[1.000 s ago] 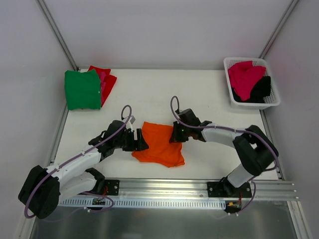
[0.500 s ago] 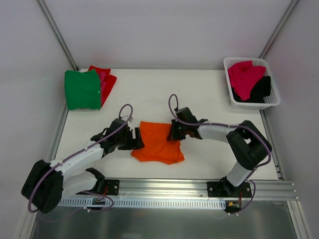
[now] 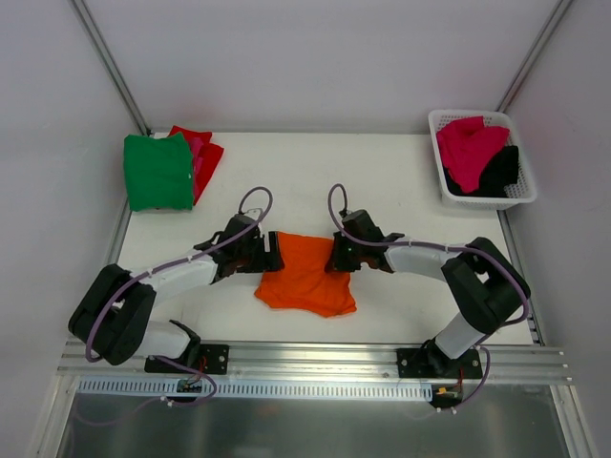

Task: Fold and stack the t-shirts
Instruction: Neatly place the folded tshirt to the corner

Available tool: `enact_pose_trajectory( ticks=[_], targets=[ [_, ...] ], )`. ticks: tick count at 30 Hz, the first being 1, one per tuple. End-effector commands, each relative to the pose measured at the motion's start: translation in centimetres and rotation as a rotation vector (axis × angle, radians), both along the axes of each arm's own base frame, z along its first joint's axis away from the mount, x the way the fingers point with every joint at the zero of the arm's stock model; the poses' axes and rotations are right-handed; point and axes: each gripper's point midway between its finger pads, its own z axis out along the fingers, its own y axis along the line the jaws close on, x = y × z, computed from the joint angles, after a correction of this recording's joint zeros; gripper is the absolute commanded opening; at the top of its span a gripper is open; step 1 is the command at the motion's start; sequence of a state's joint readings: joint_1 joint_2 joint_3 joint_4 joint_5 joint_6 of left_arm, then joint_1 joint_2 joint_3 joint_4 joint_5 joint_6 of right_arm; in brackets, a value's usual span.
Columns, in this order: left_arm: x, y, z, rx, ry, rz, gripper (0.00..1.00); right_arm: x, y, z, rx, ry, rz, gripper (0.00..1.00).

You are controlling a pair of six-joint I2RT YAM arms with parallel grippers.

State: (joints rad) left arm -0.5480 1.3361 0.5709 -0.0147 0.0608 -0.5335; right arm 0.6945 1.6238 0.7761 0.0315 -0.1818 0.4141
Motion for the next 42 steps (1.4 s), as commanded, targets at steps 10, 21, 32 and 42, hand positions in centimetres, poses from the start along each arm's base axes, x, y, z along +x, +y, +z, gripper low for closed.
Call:
enact_pose_trajectory(
  ticks=[10,21,32,42],
  targets=[
    [-0.2,-9.7,-1.5,-0.486,0.075,-0.275,0.76,-2.1,-2.9,-2.2,-0.113,0.047,0.007,0.01],
    [-1.8,-8.9,0.0,-0.492,0.050,-0.293,0.29,-2.0,-3.0,-2.6,-0.114,0.060,0.006,0.00],
    [-2.5,-11.0,1.8,-0.569,0.018,-0.346,0.00,-1.8,-1.4,-0.4,-0.001,-0.005,0.063,0.00],
    [6.2,-7.4,13.3,-0.278,-0.338,-0.160,0.00,-5.0,-0.8,12.2,0.328,-0.340,0.217,0.60]
  ],
)
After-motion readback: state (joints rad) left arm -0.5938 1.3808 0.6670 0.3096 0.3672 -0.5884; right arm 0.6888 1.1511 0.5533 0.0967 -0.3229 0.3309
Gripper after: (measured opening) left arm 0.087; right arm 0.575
